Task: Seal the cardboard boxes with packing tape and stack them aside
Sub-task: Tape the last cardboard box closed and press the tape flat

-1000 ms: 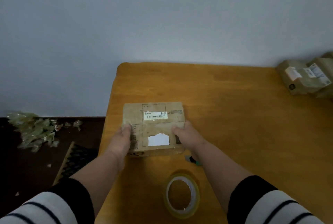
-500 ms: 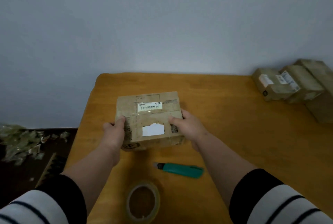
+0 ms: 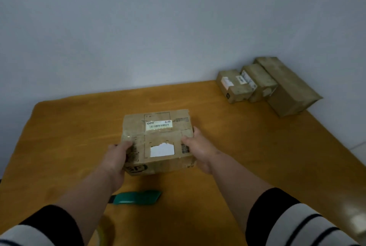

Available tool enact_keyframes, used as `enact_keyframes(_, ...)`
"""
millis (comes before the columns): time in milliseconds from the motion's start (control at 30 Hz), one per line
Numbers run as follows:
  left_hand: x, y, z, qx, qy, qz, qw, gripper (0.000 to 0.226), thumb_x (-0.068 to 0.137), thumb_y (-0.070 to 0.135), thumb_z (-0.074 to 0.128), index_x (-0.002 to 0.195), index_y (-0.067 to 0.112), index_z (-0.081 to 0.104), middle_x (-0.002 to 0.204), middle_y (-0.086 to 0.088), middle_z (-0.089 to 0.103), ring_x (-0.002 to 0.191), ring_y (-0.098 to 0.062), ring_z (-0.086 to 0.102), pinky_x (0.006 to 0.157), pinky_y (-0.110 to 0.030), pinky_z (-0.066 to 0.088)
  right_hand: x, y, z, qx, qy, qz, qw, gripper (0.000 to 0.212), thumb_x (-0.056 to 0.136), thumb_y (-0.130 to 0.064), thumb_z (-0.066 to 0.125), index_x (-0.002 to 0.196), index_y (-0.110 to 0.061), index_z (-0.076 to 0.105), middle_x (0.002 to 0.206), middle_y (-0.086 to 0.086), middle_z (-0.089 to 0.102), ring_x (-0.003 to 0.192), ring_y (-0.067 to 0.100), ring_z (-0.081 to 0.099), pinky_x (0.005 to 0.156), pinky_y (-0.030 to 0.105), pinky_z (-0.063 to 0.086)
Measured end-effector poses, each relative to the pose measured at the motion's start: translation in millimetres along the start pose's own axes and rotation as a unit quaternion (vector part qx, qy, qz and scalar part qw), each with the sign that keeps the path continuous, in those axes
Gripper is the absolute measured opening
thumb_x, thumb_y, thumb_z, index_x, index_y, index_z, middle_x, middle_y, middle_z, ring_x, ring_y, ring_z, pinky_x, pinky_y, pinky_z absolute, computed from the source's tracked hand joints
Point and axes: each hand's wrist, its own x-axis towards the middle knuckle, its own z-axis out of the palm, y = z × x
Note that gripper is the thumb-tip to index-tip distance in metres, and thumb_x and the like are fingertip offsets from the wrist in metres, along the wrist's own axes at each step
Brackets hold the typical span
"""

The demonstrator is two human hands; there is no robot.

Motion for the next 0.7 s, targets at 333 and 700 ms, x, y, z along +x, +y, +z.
enact_keyframes(333,-2.6,-11.6,72.6,0.029,-0.016,0.0,0.999,0.014,0.093,0.025,0.064,0.102,0.022,0.053,0.104,-0.012,0.068,0.093,-0.029,0.067,0.065,-0.038,0.052,10.8,16.7,-76.6,-0.004,0.061,0.007,0.998,0.028,0.096,-0.041,0.058,0.119,-0.026,0.055,0.105,0.0,0.07,0.09,0.018,0.068,0.057,0.029,0.053)
enact_keyframes(700,-14.0,-31.0,190.4,0.067,-0.045,0.022,0.996,0.058,0.096,0.015,0.061,0.144,0.038,0.037,0.116,0.014,0.055,0.096,-0.01,0.055,0.087,-0.031,0.049,54.2,2.8,-180.8,-0.068,0.045,0.039,0.996,0.065,0.103,-0.033,0.046,0.157,-0.032,0.01,0.146,0.003,0.046,0.125,0.026,0.051,0.089,0.041,0.052)
